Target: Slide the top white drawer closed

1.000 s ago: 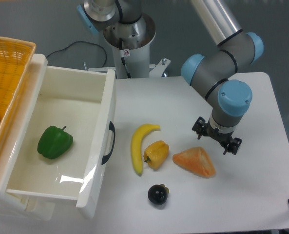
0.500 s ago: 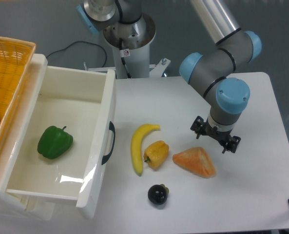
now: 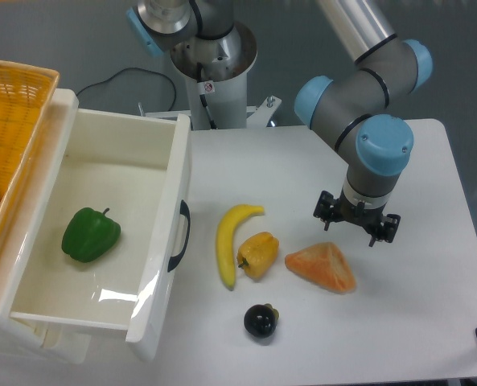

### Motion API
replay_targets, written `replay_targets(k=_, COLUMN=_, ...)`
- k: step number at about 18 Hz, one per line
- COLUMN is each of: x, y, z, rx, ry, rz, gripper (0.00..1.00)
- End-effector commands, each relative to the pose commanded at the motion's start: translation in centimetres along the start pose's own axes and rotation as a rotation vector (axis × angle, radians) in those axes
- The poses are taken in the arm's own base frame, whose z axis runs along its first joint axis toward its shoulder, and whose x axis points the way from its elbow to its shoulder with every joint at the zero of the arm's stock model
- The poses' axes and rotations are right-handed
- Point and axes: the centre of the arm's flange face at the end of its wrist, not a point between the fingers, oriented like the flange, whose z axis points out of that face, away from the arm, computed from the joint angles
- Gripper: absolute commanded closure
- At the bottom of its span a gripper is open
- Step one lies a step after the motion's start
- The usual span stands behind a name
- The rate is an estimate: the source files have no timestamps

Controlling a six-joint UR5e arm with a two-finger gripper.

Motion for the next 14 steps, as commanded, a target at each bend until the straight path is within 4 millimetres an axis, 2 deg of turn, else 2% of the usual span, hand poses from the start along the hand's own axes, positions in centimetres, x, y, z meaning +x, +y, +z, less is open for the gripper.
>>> replay_targets(k=2, x=1.1, y=-0.9, z=-0.8, rx=0.053, ry=0.028, rz=-0.039, gripper=0.46)
replay_targets(k=4, x=3.1, y=-1.9, z=-1.1, rx=0.081, ry=0.054, rz=-0.03, gripper=0.56)
replay_targets(k=8, x=6.5, y=-3.1, z=-0.2, rx=0.078, ry=0.087, rz=0.013, gripper=0.55)
replay_targets(k=10, x=7.6, y=-3.3, z=0.6, rx=0.068, ry=0.103, rz=0.024, gripper=0.55)
replay_targets(k=14, x=9.6, y=-4.7, z=0.8, rx=0.088, ry=0.131, rz=0.043, gripper=0.55)
